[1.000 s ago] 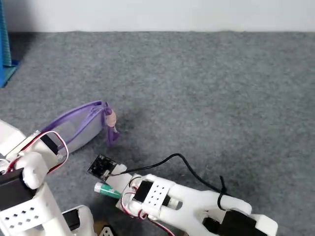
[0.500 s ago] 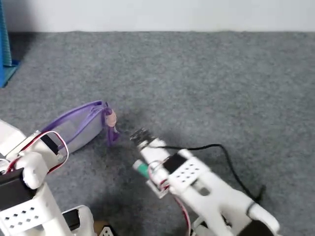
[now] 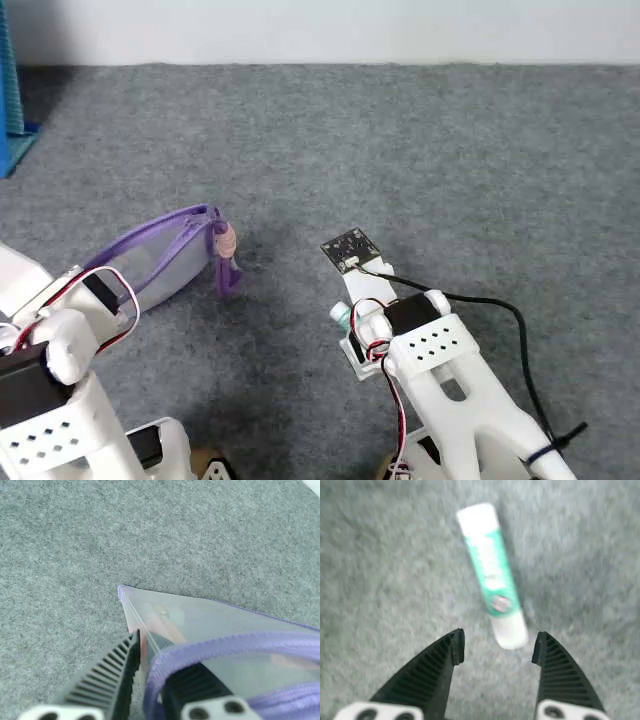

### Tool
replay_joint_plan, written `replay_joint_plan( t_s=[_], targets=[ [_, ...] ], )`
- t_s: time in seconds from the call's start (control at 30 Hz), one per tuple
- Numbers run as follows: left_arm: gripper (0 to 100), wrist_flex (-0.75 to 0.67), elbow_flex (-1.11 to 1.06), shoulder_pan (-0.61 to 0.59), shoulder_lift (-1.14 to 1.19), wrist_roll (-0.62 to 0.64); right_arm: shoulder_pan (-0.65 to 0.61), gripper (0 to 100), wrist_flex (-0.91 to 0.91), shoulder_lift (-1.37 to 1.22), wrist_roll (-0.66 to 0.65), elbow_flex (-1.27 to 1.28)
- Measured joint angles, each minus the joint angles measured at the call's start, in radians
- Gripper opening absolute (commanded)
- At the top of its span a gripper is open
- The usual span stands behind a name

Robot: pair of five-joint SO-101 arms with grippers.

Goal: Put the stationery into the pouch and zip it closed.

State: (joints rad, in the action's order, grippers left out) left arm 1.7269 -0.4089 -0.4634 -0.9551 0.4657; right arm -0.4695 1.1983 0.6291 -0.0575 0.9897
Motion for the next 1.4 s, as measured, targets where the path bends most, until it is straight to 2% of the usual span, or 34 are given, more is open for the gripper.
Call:
replay_joint_plan(
  t_s=[0.33, 0.6, 0.7, 0.8, 0.97, 1.23, 1.4],
  targets=[
    [1, 0.0, 0.0, 0.0, 0.0, 0.0, -0.069, 22.3, -0.218, -0.021, -0.003, 0.0],
    [1, 0.0, -0.002, 0.0, 0.0, 0.0, -0.071, 22.1, -0.321, -0.285, -0.003, -0.046],
    [1, 0.0, -0.002, 0.0, 0.0, 0.0, -0.071, 15.2, -0.327, -0.391, -0.003, -0.1],
    [1, 0.0, -0.002, 0.0, 0.0, 0.0, -0.066, 0.9, -0.327, -0.47, -0.003, -0.149],
    [1, 0.0, -0.002, 0.0, 0.0, -0.021, -0.054, 0.7, -0.327, -0.489, -0.005, -0.203],
    [1, 0.0, -0.002, 0.0, 0.0, -0.064, -0.037, 0.7, -0.189, -0.252, -0.005, -0.203],
    [1, 0.0, -0.002, 0.095, 0.0, -0.087, -0.037, 0.7, -0.107, 0.043, -0.005, -0.203]
  ],
)
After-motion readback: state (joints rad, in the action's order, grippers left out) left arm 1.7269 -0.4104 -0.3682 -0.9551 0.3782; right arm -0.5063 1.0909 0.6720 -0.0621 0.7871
